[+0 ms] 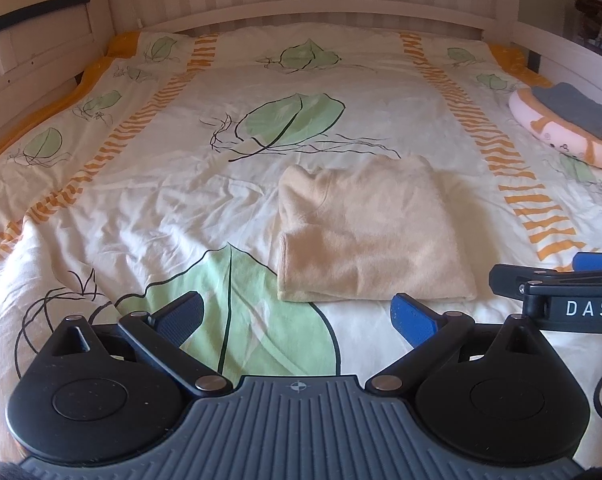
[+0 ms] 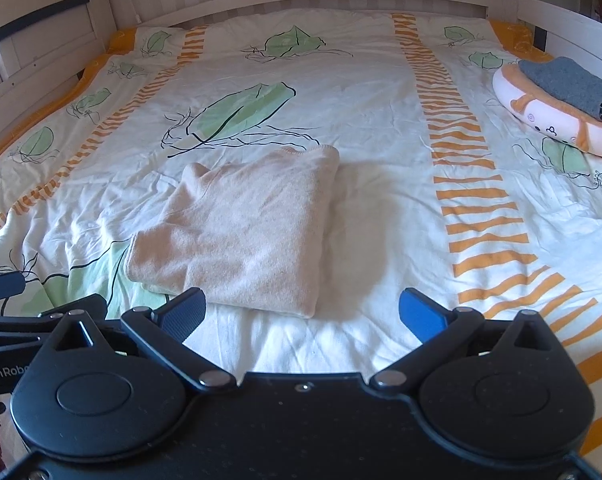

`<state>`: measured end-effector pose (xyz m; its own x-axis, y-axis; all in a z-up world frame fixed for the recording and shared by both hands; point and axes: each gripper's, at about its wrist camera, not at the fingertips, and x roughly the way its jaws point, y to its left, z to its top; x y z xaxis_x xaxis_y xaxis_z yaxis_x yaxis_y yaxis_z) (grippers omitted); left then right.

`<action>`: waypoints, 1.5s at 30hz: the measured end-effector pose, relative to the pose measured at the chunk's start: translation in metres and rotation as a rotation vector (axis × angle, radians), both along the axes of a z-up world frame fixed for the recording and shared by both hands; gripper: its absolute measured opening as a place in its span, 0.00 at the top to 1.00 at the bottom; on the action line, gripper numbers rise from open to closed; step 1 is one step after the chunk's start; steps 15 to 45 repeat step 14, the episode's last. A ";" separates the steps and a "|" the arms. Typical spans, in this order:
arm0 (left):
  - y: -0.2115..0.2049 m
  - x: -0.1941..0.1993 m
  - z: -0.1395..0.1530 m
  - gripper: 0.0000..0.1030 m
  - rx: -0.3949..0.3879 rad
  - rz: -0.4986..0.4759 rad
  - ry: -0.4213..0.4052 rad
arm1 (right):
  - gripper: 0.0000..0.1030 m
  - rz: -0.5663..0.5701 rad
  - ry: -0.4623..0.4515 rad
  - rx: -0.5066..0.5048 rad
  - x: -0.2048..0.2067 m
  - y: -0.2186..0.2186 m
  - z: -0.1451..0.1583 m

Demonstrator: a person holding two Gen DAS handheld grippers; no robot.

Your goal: Fold small clothes

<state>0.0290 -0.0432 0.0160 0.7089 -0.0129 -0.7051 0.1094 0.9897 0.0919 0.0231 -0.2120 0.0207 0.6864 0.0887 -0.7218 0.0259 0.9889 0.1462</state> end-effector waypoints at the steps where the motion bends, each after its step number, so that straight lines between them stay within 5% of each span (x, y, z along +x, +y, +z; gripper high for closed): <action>1: 0.001 0.000 0.000 0.02 -0.001 0.002 0.002 | 0.00 0.001 0.000 -0.003 0.000 0.000 0.000; 45: 0.004 0.008 -0.007 0.02 -0.008 -0.010 0.031 | 0.00 -0.001 0.012 -0.014 0.005 0.005 -0.003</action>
